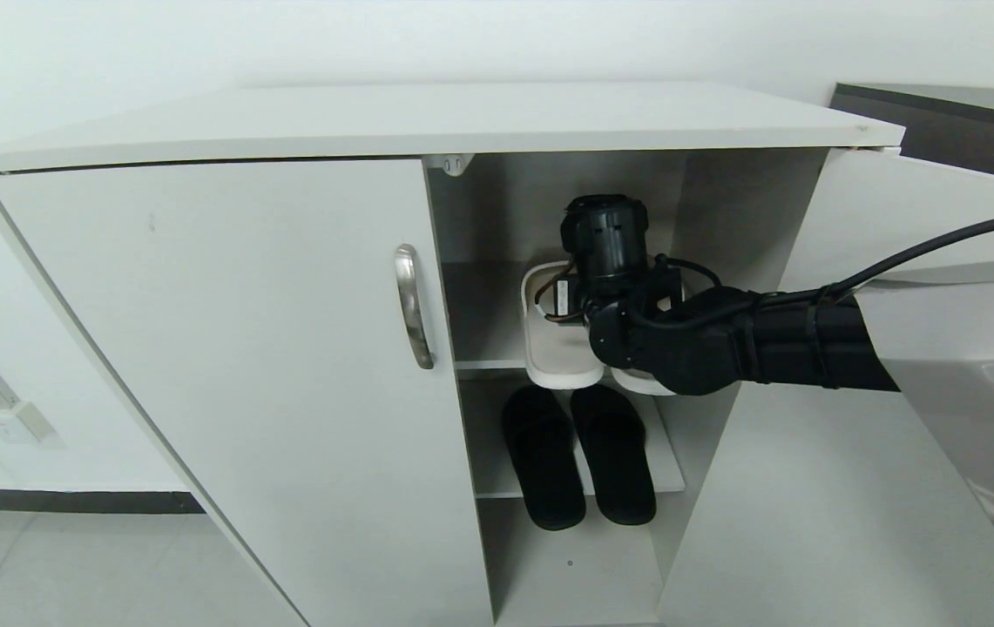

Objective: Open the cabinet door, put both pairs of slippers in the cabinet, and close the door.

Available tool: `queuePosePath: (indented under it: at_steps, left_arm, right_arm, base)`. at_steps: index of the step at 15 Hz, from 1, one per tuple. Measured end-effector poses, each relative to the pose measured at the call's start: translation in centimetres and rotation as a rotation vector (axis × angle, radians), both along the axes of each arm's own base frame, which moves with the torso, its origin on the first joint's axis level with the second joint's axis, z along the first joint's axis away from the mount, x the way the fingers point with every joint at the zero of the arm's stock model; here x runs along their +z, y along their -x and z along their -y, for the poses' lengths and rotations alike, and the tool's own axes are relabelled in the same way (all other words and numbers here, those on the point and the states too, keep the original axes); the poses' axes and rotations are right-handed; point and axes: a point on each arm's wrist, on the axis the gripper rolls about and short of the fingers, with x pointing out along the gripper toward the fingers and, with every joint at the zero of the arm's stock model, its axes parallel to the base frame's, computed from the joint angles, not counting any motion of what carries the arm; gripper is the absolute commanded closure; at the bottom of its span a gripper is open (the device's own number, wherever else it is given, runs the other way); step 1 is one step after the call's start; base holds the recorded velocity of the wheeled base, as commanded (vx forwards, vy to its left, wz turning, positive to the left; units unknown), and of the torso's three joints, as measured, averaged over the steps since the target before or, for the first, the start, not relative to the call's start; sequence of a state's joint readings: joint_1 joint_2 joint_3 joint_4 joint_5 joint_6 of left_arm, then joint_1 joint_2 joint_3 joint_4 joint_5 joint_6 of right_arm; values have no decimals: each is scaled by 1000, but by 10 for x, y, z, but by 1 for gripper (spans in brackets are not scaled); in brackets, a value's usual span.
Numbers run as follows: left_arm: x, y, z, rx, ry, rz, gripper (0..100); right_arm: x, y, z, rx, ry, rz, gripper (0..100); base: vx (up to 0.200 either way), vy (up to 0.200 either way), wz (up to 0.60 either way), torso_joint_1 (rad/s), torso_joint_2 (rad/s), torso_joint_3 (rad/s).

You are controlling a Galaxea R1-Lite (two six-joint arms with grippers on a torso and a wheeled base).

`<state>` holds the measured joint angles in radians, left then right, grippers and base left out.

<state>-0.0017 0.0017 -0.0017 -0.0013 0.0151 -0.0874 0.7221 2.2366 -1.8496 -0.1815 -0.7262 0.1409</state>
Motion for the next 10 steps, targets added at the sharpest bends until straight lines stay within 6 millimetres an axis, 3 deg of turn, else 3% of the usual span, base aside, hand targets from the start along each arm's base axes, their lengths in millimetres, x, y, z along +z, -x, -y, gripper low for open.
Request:
queuePosePath:
  at_steps: [1,2,10]
  left_arm:
    - [0,0,0,0,0,0,100]
    - [0,0,0,0,0,0,100]
    - [0,0,0,1,0,0,100]
  right_arm:
    - [0,0,0,-1,0,0,100]
    - [0,0,0,-1,1,0,0]
    - [-8,9,1,3,19,-27,0]
  base:
    - [0,0,0,0,0,0]
    - [0,0,0,0,0,0]
    - [0,0,0,0,0,0]
